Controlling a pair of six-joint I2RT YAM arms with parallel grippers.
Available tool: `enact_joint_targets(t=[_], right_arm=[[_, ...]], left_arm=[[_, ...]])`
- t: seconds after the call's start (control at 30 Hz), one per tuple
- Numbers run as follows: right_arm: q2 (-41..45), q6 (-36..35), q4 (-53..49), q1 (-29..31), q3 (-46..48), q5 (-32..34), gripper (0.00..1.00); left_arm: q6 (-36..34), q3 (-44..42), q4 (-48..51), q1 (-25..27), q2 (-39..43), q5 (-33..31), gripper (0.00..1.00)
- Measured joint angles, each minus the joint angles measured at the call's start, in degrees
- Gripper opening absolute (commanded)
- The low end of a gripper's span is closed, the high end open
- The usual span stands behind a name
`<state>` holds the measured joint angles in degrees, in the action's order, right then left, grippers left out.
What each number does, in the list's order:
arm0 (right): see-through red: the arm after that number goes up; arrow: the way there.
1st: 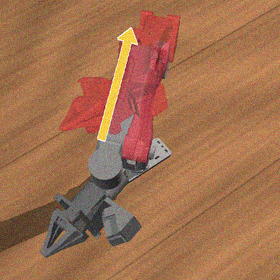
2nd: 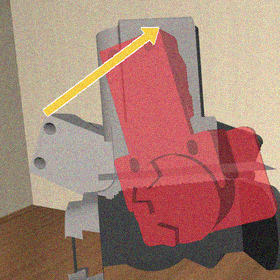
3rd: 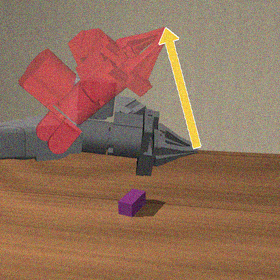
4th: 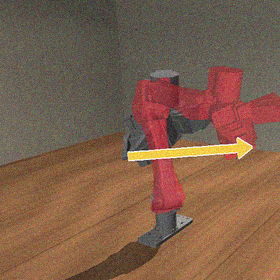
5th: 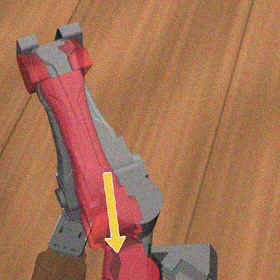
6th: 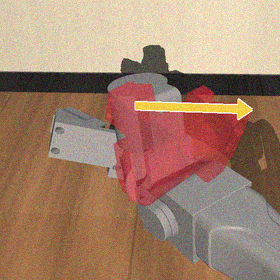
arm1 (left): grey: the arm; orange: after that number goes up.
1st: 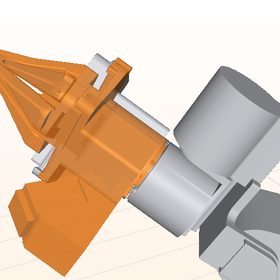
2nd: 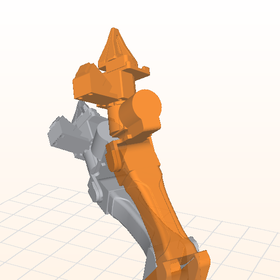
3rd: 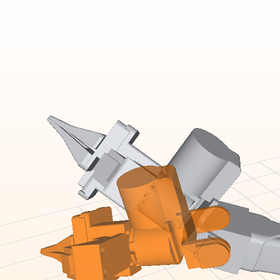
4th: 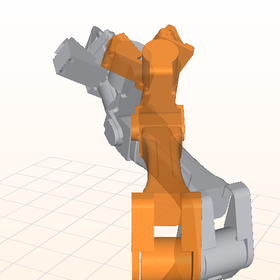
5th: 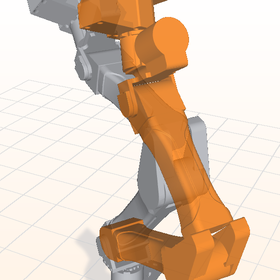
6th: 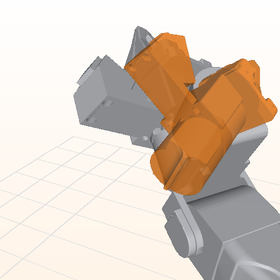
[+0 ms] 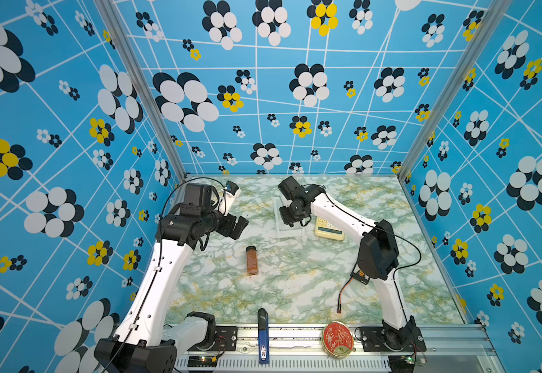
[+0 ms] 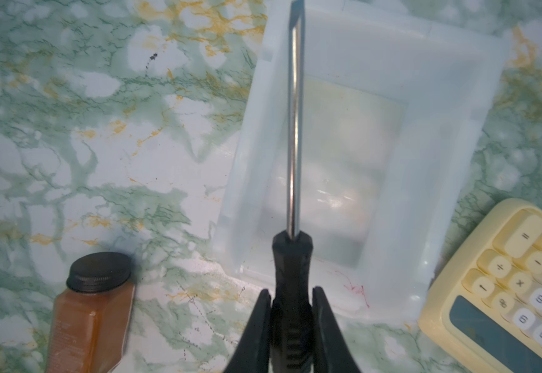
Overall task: Put the screwdriver in the bin
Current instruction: 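Lift the screwdriver with the right gripper and carry it over the white bin, then lower the screwdriver into the white bin and open the right gripper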
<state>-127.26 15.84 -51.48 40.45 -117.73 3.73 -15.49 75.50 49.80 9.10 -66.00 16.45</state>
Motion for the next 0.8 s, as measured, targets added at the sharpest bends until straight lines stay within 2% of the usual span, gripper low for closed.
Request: enact_joint_targets(t=[0.33, 0.8], right_arm=[[-9.0, -5.1, -3.4, -0.4, -8.4, 3.4, 0.11], [-13.1, -8.4, -5.5, -0.9, -12.9, 7.3, 0.13]], left_arm=[[0.9, 0.4, 0.0, -0.6, -1.1, 1.0, 0.99], [1.3, 0.5, 0.0, -0.9, -1.8, 1.7, 0.99]])
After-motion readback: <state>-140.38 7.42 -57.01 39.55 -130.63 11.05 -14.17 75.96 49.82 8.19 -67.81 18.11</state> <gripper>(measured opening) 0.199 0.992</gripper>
